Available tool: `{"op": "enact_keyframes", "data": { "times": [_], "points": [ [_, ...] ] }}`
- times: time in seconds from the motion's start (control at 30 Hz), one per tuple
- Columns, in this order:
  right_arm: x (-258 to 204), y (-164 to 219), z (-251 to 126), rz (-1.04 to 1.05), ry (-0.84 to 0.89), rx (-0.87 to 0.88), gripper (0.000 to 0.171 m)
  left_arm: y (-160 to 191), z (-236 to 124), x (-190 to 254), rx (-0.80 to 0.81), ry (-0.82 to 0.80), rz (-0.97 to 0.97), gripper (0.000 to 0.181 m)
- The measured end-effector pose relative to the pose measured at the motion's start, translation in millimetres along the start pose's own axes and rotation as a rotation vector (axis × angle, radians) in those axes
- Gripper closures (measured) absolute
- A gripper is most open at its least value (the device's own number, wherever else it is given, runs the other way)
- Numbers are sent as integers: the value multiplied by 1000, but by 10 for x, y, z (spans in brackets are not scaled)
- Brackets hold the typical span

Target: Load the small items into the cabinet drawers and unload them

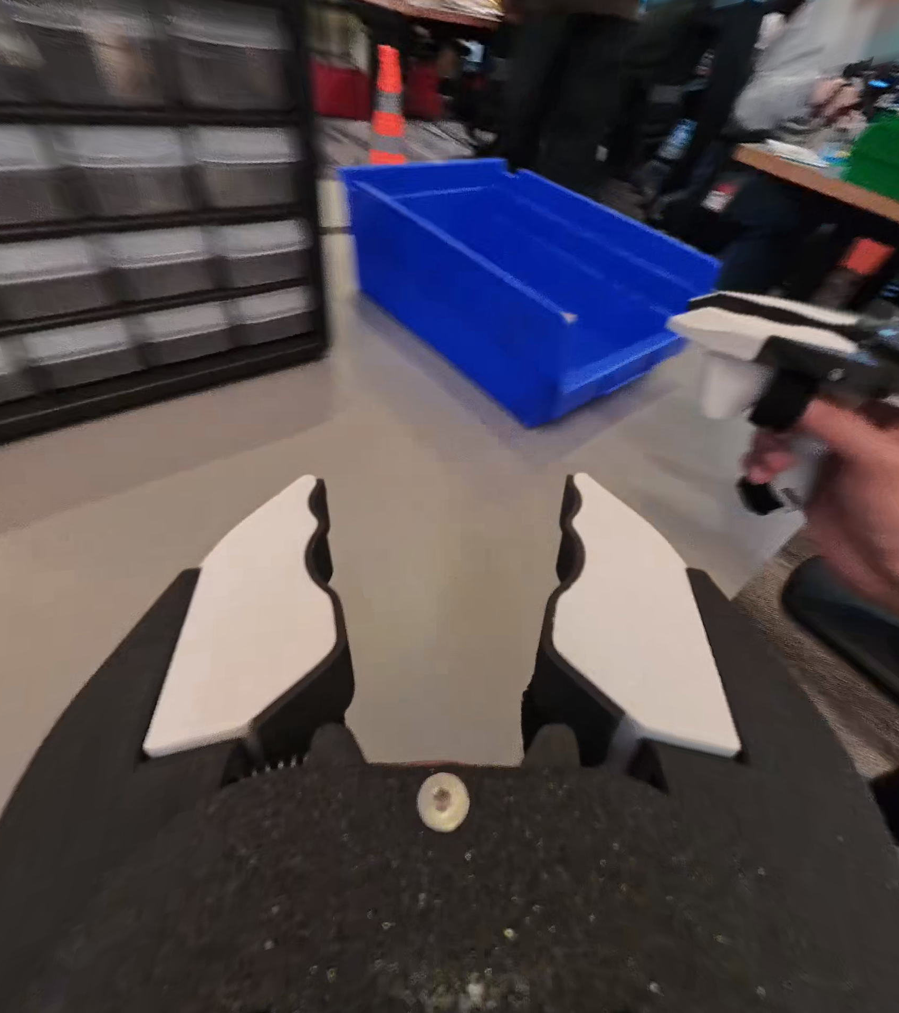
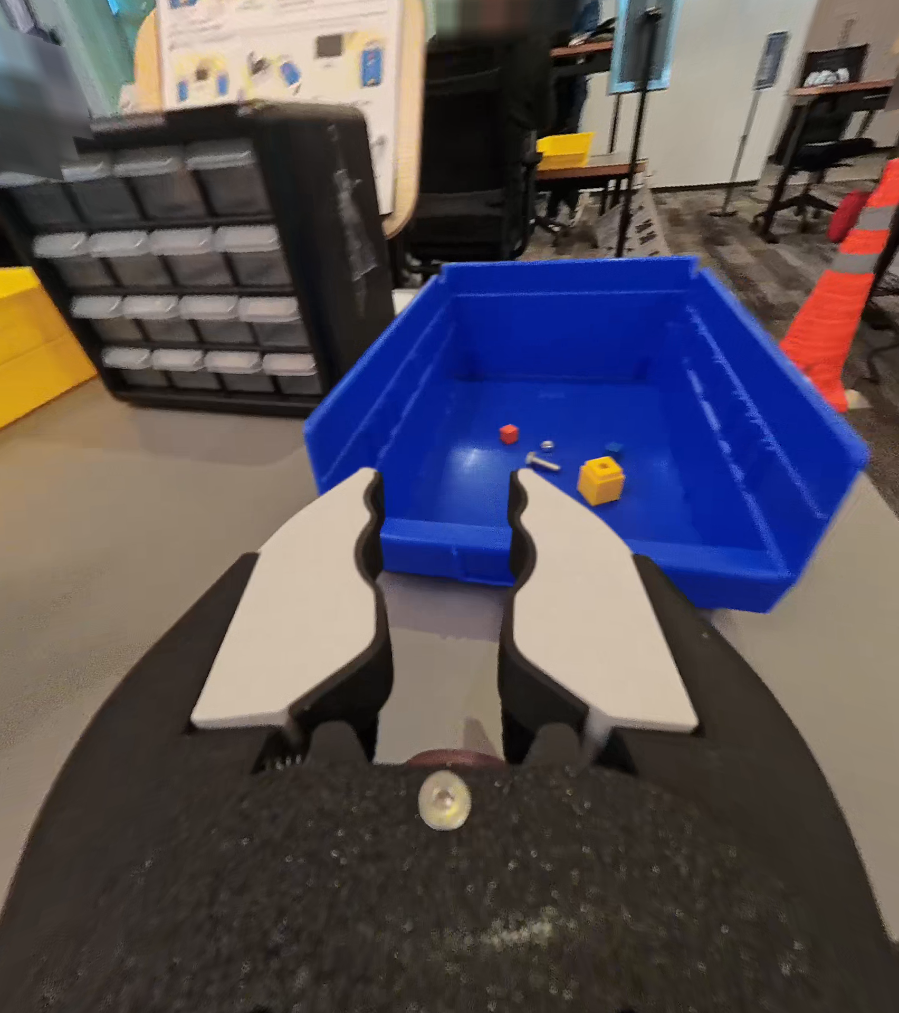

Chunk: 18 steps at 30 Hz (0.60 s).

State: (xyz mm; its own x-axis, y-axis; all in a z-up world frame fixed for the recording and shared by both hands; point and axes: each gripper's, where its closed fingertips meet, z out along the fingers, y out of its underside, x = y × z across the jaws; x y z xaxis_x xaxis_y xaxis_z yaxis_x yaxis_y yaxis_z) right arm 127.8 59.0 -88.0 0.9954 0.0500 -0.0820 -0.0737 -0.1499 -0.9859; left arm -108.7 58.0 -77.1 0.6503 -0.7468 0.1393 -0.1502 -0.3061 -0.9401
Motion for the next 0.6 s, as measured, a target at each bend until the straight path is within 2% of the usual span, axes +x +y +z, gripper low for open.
{"op": "enact_keyframes", "data": {
  "times": [0.07,0.17,0.23,0.3,0.43,0.5,0.6],
  "points": [
    [156,-51,-44,55,39,33,126,-57,501,354,-49,55,24,100],
    [301,-109,-112,109,66,76,124,20,1261,629,-169,13,92,100],
    [349,-122,-144,115,74,83,124,62,1633,759,-226,-7,105,100],
    [370,-128,-175,114,77,87,124,68,1881,792,-247,-54,105,109],
    [339,-122,-197,125,55,86,124,15,2049,677,-241,-138,49,157],
    [316,-110,-185,129,42,78,125,7,2030,616,-236,-120,7,158],
    [287,-142,-186,114,37,83,125,1,1922,370,-220,-181,11,169]
  ]
}}
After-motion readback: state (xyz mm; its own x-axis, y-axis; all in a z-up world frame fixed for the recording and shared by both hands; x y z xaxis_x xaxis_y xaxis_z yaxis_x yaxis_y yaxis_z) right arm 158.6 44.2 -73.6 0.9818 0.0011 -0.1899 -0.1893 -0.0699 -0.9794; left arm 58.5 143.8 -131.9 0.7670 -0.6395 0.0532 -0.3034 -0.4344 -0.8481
